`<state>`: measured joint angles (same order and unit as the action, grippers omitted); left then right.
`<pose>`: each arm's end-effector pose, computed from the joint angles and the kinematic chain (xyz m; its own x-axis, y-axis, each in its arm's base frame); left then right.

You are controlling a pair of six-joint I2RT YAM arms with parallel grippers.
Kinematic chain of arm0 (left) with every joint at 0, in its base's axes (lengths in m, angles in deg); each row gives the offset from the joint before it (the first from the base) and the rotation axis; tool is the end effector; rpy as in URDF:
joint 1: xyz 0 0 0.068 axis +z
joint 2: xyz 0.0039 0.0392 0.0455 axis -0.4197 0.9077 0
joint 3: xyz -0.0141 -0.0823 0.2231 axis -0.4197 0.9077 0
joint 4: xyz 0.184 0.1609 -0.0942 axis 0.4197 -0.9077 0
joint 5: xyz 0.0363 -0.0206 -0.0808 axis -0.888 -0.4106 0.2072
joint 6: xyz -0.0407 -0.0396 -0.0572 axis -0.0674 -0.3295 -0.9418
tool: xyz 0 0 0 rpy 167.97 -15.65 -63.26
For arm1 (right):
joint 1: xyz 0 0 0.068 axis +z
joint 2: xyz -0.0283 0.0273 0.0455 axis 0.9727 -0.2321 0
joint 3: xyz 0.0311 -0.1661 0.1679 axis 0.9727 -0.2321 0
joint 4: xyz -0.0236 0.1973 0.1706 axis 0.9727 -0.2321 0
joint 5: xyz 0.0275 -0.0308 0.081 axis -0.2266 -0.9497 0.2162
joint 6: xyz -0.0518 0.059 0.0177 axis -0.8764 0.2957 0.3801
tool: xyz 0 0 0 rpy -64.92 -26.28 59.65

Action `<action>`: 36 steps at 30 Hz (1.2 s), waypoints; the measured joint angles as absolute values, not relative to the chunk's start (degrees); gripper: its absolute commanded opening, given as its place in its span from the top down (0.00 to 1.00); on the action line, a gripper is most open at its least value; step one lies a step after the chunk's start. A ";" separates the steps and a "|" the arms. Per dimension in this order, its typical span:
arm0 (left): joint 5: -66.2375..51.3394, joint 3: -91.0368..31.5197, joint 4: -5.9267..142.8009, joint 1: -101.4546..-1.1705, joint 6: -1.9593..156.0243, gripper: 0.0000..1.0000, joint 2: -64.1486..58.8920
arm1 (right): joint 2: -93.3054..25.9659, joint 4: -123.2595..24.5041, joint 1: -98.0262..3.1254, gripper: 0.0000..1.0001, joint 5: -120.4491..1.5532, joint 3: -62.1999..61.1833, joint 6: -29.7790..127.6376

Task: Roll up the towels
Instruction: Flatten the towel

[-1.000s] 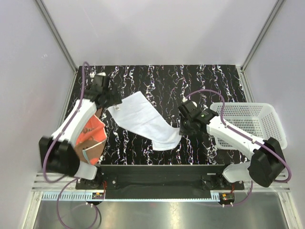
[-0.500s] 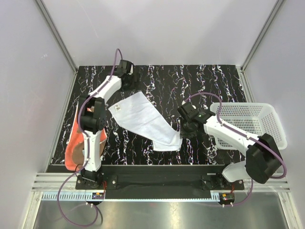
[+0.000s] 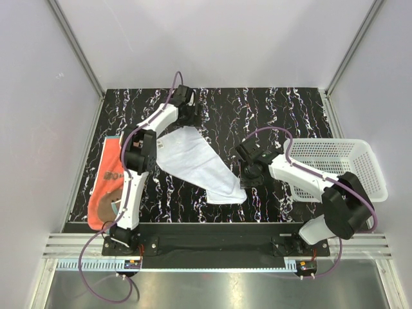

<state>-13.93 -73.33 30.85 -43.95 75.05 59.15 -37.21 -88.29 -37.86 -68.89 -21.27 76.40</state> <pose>0.4869 -0.1712 0.1143 -0.8501 0.0469 -0.5245 0.1485 0.9770 -0.1533 0.2296 0.1811 0.1366 -0.9501 -0.0401 -0.3092 -0.0984 0.9796 0.1752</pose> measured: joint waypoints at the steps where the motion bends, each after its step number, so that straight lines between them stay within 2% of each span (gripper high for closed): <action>1: -14.39 -74.38 30.26 -44.17 75.14 0.17 59.68 | -37.38 -88.22 -37.86 0.99 -68.89 -21.27 76.40; 4: -15.90 -76.50 29.03 -44.76 75.29 0.22 60.81 | -37.54 -87.96 -37.86 1.00 -68.52 -21.27 76.38; 7: -17.58 -77.66 28.03 -44.89 75.18 0.42 61.60 | -37.54 -87.92 -37.86 1.00 -68.28 -21.25 76.35; 8: -17.91 -78.03 27.81 -44.87 75.22 0.51 61.86 | -37.54 -87.90 -37.86 1.00 -68.11 -21.27 76.38; 9: -18.37 -78.38 27.50 -44.87 75.22 0.68 62.10 | -37.54 -87.87 -37.86 1.00 -68.00 -21.27 76.38; 11: -19.02 -78.88 26.98 -44.84 75.27 0.80 62.47 | -37.54 -87.72 -37.86 1.00 -67.89 -21.42 76.38; 12: -19.35 -79.08 26.78 -44.80 75.25 0.97 62.60 | -37.51 -87.65 -37.86 1.00 -67.86 -21.53 76.40; 13: -19.55 -79.15 26.61 -44.69 75.14 1.00 62.60 | -37.51 -87.61 -37.86 1.00 -67.86 -21.66 76.40; 18: -19.44 -76.06 28.36 -44.60 75.53 1.00 60.83 | -36.79 -87.68 -37.86 1.00 -67.84 -22.39 76.44; 26: -19.63 -66.93 25.43 -44.60 75.05 1.00 50.32 | -34.80 -92.35 -37.86 1.00 -69.22 -19.04 76.11; 36: -21.43 -45.09 25.52 -44.32 69.72 1.00 10.54 | -27.37 -102.10 -37.99 1.00 -76.50 -6.76 74.65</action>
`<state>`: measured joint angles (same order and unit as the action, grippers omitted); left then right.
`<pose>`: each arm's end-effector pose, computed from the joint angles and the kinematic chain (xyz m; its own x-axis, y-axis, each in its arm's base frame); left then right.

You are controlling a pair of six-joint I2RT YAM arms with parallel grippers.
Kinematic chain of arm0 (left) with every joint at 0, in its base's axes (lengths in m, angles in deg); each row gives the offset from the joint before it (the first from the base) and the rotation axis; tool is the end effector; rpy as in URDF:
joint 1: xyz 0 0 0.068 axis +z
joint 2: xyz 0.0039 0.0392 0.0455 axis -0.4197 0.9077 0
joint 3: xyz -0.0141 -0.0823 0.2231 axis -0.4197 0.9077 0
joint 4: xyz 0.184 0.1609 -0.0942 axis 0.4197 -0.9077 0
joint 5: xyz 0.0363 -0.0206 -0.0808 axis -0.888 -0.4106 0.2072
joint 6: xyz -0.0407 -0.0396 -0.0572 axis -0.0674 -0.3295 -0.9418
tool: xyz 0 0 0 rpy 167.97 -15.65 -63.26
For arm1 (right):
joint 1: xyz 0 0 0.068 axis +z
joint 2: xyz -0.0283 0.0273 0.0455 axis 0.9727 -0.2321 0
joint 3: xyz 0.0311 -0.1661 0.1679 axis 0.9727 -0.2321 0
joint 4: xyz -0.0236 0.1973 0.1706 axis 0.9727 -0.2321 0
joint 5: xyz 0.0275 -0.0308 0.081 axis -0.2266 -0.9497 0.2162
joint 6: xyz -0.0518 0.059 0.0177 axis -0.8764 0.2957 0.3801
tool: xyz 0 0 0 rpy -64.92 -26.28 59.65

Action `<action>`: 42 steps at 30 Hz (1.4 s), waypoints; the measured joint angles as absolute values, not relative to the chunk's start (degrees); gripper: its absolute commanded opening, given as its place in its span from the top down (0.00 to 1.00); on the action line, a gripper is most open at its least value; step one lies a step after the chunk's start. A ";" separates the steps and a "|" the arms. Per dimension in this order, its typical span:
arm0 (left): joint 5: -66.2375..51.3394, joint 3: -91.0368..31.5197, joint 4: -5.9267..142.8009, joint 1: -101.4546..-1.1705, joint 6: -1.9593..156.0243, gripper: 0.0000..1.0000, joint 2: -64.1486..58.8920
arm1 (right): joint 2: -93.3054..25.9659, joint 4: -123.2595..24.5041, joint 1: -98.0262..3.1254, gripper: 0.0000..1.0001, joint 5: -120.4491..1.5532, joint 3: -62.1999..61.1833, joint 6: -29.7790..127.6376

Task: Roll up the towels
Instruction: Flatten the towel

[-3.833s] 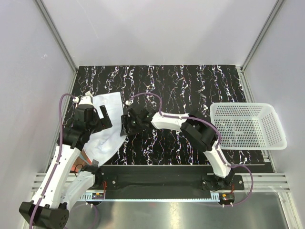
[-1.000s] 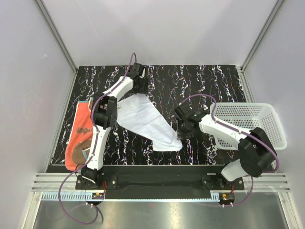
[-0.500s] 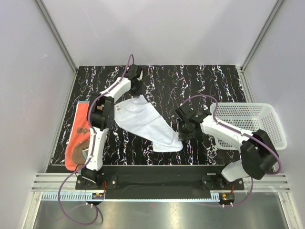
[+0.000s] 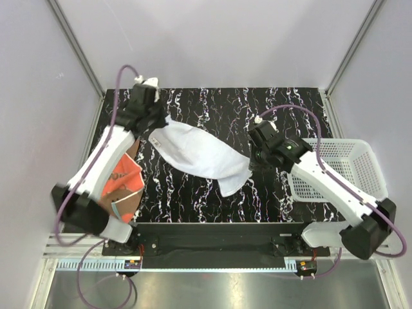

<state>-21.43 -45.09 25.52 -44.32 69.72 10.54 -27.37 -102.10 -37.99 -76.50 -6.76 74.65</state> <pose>0.3488 -0.1161 0.3012 -0.6803 -0.1008 -0.7260 0.0444 0.9830 -0.1781 0.2293 0.1683 0.2483 -0.8584 -0.0062 -0.5129 -0.1036 0.9814 0.1614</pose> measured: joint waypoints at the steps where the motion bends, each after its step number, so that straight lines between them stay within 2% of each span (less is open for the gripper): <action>1: -21.60 -42.56 25.10 -44.32 68.76 1.00 6.17 | -26.26 -103.61 -37.99 1.00 -77.26 -5.60 74.65; 9: -23.37 -32.96 17.52 -44.23 62.07 1.00 -17.65 | -16.71 -114.69 -38.10 1.00 -83.36 4.96 74.98; 14: -26.34 -32.68 14.61 -44.21 59.62 1.00 -20.67 | -17.67 -117.56 -40.39 1.00 -85.98 11.78 73.53; 20: -26.93 -32.70 14.32 -43.31 57.59 1.00 -9.44 | -28.62 -113.80 -52.37 1.00 -82.03 12.45 68.22; 26: -25.36 -32.92 18.32 -40.36 57.06 1.00 6.23 | -48.86 -106.04 -58.69 1.00 -75.89 13.15 64.18; 33: -24.42 -43.06 20.29 -39.10 57.39 1.00 26.67 | -72.09 -103.98 -60.11 1.00 -73.31 24.72 63.02; 39: -24.46 -51.19 19.79 -38.16 59.66 0.99 35.44 | -83.96 -106.08 -61.38 0.99 -73.81 41.20 62.78; 41: -24.51 -53.01 19.68 -37.48 60.43 0.93 36.64 | -86.19 -106.58 -61.81 0.88 -74.31 45.52 62.69; 42: -24.51 -53.66 19.75 -37.06 60.89 0.76 37.10 | -86.91 -106.93 -62.03 0.69 -74.71 47.05 62.67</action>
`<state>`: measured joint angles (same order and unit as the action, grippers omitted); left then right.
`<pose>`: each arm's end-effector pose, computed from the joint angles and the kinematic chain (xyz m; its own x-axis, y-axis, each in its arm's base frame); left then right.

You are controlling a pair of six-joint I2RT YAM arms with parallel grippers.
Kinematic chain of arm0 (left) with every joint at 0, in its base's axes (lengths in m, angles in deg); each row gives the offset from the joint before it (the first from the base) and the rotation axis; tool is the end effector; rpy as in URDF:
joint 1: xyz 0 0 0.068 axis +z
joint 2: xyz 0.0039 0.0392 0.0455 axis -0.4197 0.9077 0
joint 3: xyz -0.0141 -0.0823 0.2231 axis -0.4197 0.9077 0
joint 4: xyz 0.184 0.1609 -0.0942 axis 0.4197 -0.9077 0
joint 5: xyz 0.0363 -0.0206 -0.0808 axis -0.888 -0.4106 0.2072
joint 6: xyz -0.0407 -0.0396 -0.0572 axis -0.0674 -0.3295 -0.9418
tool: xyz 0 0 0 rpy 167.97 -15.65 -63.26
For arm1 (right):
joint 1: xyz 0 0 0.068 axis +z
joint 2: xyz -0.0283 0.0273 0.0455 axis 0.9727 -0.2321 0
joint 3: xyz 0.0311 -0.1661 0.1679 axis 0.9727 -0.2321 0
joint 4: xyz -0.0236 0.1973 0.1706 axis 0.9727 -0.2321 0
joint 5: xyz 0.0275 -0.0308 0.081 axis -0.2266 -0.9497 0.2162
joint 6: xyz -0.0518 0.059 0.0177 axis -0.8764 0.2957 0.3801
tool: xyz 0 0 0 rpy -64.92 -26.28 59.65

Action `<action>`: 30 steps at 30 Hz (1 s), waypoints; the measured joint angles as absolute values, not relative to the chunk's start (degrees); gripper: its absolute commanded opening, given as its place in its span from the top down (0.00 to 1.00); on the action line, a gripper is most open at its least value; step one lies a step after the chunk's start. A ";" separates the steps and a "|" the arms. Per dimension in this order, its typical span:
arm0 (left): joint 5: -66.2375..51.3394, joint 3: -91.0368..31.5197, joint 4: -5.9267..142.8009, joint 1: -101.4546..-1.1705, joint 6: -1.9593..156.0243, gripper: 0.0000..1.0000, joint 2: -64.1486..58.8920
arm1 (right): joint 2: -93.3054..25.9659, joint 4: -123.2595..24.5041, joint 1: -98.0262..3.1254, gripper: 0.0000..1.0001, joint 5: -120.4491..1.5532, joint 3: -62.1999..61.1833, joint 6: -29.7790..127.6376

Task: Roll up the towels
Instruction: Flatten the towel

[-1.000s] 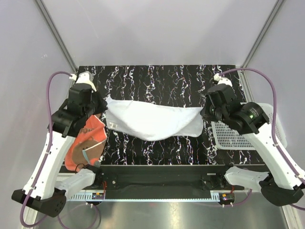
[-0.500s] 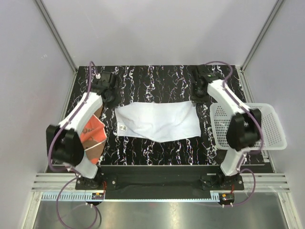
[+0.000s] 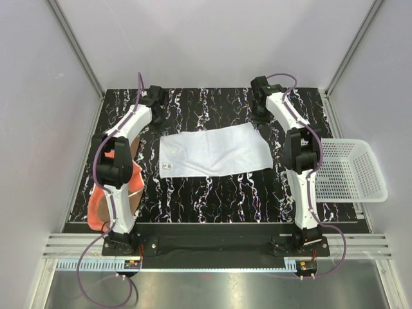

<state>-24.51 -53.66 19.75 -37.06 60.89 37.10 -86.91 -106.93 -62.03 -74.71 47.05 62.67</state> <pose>0.4199 -0.0802 0.1664 -0.8569 -0.2844 -0.4299 -0.2832 0.9566 -0.0684 0.4693 0.1122 0.1545 -0.9191 0.1210 -0.3749 0.1272 0.9918 0.0081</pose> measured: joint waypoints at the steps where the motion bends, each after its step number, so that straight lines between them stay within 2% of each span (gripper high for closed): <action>1: -24.49 -53.92 19.77 -36.74 61.43 0.65 37.29 | -87.39 -107.20 -62.25 0.55 -75.01 47.93 62.71; 2: -24.49 -53.99 19.77 -36.34 62.02 0.47 37.36 | -87.54 -107.50 -62.42 0.42 -75.30 48.26 62.74; 3: -24.51 -53.99 19.55 -35.97 62.42 0.23 37.36 | -87.57 -107.89 -62.56 0.31 -75.80 48.26 62.82; 4: -24.49 -53.86 19.55 -35.77 62.90 0.13 37.27 | -87.57 -108.57 -62.69 0.08 -76.32 48.21 62.87; 5: -24.55 -53.49 19.79 -35.51 63.01 0.08 36.83 | -87.44 -108.62 -62.77 0.01 -76.91 47.78 62.80; 6: -24.62 -52.85 19.83 -35.23 63.16 0.04 36.24 | -87.22 -108.62 -62.86 0.00 -77.35 47.08 62.74; 9: -24.90 -50.71 19.13 -35.01 63.36 0.04 33.08 | -86.01 -108.86 -62.93 0.00 -78.64 43.82 62.41; 10: -24.92 -49.66 18.85 -35.03 63.38 0.10 31.11 | -85.18 -109.21 -62.93 0.00 -78.88 42.51 62.41; 14: -24.49 -40.48 20.10 -35.18 62.68 0.14 17.84 | -78.17 -109.49 -62.93 0.00 -80.21 35.82 62.50; 18: -22.58 -28.18 20.77 -35.29 60.21 0.19 2.32 | -63.87 -108.18 -62.86 0.00 -80.56 26.64 63.02; 21: -20.16 -19.35 22.43 -35.56 58.02 0.23 -4.43 | -49.62 -103.85 -62.32 0.00 -80.72 17.55 65.14; 26: -15.28 -5.82 25.30 -36.26 54.05 0.31 -6.60 | -25.93 -96.46 -59.85 0.00 -76.13 1.77 69.62; 30: -12.81 -0.72 28.31 -36.28 51.51 0.33 -5.28 | -16.29 -93.82 -57.35 0.00 -71.65 -6.95 71.72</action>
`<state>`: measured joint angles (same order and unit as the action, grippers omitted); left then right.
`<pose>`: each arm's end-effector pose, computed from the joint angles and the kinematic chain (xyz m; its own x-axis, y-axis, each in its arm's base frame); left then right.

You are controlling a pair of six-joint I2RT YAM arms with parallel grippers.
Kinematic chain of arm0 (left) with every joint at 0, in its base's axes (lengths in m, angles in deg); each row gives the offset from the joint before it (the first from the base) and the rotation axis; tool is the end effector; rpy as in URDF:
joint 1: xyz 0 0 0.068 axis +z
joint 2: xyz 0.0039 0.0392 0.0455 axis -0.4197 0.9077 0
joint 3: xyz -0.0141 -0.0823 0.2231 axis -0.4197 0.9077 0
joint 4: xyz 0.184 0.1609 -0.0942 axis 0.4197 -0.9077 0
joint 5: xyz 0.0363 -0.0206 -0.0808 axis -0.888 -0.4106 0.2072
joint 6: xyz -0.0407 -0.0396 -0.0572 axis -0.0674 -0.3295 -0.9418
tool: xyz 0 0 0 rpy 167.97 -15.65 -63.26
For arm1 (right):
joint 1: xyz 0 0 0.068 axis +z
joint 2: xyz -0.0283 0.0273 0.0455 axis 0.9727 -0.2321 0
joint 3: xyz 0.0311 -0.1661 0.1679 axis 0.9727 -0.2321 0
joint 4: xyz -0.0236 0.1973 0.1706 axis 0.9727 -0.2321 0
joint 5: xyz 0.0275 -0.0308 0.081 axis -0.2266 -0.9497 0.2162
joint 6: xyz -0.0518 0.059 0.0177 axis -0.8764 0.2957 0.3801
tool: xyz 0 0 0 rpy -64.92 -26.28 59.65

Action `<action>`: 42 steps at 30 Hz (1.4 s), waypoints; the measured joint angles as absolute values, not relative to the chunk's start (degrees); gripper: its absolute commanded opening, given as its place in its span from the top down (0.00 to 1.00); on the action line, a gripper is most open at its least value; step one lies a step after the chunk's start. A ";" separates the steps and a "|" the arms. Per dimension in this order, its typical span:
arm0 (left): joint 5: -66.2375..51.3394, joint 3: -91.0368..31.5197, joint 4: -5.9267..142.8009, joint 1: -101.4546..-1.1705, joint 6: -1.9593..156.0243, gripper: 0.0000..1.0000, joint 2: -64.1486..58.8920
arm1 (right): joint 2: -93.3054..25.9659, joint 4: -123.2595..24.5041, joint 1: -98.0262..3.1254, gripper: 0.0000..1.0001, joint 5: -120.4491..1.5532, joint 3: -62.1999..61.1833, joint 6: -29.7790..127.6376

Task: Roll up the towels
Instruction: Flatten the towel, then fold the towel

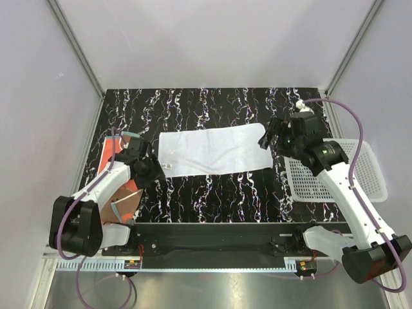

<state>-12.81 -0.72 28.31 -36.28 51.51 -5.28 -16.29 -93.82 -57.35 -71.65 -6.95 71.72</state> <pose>0.2443 -0.0531 0.1293 -0.8540 -0.4415 -0.2752 -0.3734 0.8885 -0.2667 0.2550 0.0830 0.3099 -0.6563 0.2926 -0.6955 0.0619 0.9395 0.3369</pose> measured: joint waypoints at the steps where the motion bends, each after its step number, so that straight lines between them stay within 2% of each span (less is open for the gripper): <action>1: -12.42 -0.42 29.27 -36.28 51.01 0.33 -4.39 | -14.89 -93.71 -56.83 0.00 -70.90 -8.86 72.29; 11: -12.51 -0.20 37.32 -36.52 48.41 0.38 3.02 | -8.53 -94.52 -56.33 0.00 -68.89 -19.74 75.41; 15: -13.12 -0.44 38.02 -36.78 47.82 0.48 5.19 | -6.39 -94.15 -56.33 0.00 -67.80 -20.57 75.96; 20: -13.54 -1.38 39.50 -37.20 47.51 0.50 6.85 | -6.43 -93.84 -56.33 0.00 -66.77 -21.75 76.24; 23: -13.58 -1.73 40.03 -37.30 47.34 0.56 7.42 | -6.43 -93.67 -56.33 0.00 -66.31 -22.30 76.29; 27: -14.39 -2.30 40.60 -37.30 47.03 0.70 8.44 | -6.46 -93.58 -56.33 0.00 -65.88 -23.17 76.38; 28: -14.52 -2.45 40.64 -37.30 46.99 0.77 8.70 | -6.46 -93.58 -56.33 0.00 -65.88 -23.37 76.44; 30: -14.85 -2.73 40.77 -37.35 46.99 0.83 9.23 | -6.43 -93.62 -56.33 0.01 -65.88 -23.87 76.48; 32: -14.87 -3.26 40.77 -37.35 47.09 0.99 9.75 | -6.43 -93.60 -56.33 0.00 -65.88 -24.22 76.48; 42: -14.83 -4.46 38.17 -37.26 49.24 1.00 9.99 | -6.83 -93.62 -56.22 0.00 -65.85 -25.29 76.57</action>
